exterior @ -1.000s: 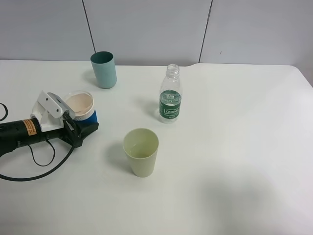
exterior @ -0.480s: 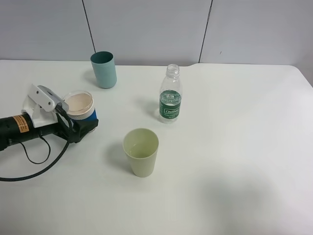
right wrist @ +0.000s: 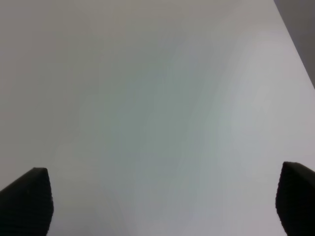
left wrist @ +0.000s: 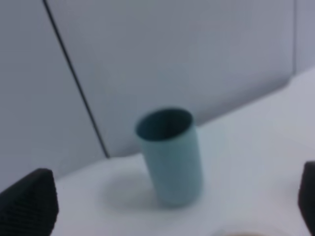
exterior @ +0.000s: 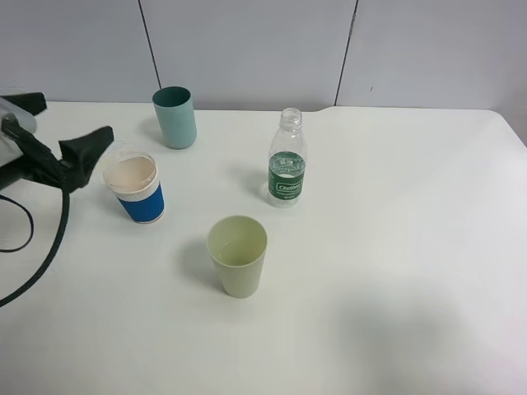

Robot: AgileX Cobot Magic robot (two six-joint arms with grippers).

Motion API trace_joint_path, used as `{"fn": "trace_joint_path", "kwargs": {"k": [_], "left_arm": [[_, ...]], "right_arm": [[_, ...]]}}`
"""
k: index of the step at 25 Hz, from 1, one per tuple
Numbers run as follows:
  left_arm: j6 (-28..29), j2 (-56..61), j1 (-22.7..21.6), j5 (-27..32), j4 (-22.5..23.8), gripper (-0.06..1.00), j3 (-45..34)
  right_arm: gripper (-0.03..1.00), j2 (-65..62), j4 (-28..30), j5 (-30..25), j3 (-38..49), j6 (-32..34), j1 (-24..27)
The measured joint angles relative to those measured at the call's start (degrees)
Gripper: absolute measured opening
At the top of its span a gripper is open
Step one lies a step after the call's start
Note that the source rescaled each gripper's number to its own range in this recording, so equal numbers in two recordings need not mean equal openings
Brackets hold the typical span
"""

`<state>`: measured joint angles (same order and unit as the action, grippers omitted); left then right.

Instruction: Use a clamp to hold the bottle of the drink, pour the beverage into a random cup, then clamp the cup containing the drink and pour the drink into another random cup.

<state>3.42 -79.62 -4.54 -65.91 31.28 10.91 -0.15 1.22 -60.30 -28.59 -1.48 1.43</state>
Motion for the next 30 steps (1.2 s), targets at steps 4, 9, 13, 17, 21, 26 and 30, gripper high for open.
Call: {"fn": "trace_joint_path", "kwargs": {"k": [4,9,13,17,21,26,30], "left_arm": [[2.7,12.3,2.1,10.6,-7.6,0.97,-0.1],[3.1,26.4,5.9,32.9,-15.1,0.89,4.6],[3.2,36.5,6.0,52.7,-16.0,0.89,10.8],[4.9,45.4,6.0,75.3,-17.1,0.89,18.8],[7.1,51.5,6.0,94.8,-18.1,0.89,26.8],[7.9,59.2,6.0,110.7,-20.7,0.89,32.4],[7.9,66.6,6.0,116.0,-21.2,0.89,32.7]], "right_arm": [[0.77,0.0,0.0,0.0,0.0,0.0,0.0],[0.77,0.0,0.0,0.0,0.0,0.0,0.0],[0.77,0.0,0.0,0.0,0.0,0.0,0.0],[0.77,0.0,0.0,0.0,0.0,0.0,0.0],[0.77,0.0,0.0,0.0,0.0,0.0,0.0],[0.77,0.0,0.0,0.0,0.0,0.0,0.0],[0.77,0.0,0.0,0.0,0.0,0.0,0.0]]}}
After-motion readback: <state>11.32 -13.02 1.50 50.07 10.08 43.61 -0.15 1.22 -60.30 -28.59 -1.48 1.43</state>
